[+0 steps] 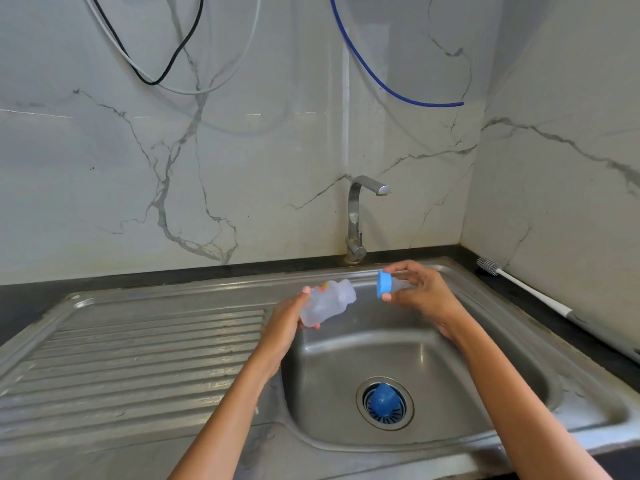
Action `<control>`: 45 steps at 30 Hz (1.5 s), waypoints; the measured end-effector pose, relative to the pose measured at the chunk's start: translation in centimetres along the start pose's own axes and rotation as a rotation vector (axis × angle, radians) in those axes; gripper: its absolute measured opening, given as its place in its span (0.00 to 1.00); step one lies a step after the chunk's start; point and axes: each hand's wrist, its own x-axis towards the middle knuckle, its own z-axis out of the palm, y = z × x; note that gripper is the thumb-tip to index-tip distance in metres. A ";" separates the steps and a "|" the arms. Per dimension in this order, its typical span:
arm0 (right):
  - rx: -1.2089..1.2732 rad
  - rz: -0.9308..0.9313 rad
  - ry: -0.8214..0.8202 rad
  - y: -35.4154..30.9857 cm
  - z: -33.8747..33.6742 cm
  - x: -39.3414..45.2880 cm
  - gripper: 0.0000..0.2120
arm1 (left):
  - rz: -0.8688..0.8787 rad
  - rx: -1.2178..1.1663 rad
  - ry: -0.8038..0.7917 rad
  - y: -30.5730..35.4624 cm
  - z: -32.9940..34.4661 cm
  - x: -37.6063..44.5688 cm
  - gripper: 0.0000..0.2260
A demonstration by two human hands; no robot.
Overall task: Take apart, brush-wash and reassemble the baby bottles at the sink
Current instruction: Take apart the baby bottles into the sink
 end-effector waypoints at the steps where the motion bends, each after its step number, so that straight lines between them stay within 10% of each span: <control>1: 0.024 0.037 0.048 0.5 -0.4 0.2 0.18 | -0.012 0.098 0.040 -0.5 -0.1 0.6 0.24; 10: -0.340 0.251 0.105 2.1 -1.1 1.0 0.18 | 0.002 1.482 -0.086 -2.3 5.4 2.5 0.24; 18: -0.443 0.252 0.018 2.5 -0.2 1.4 0.20 | -0.113 1.828 -0.287 -5.4 6.4 3.2 0.21; 34: -0.511 0.117 -0.177 2.1 3.0 0.1 0.18 | 0.077 0.870 0.177 0.5 2.0 -0.5 0.18; 45: -0.353 -0.036 -0.225 1.1 5.3 -0.8 0.18 | 0.126 0.201 -0.091 -0.9 2.7 -0.3 0.24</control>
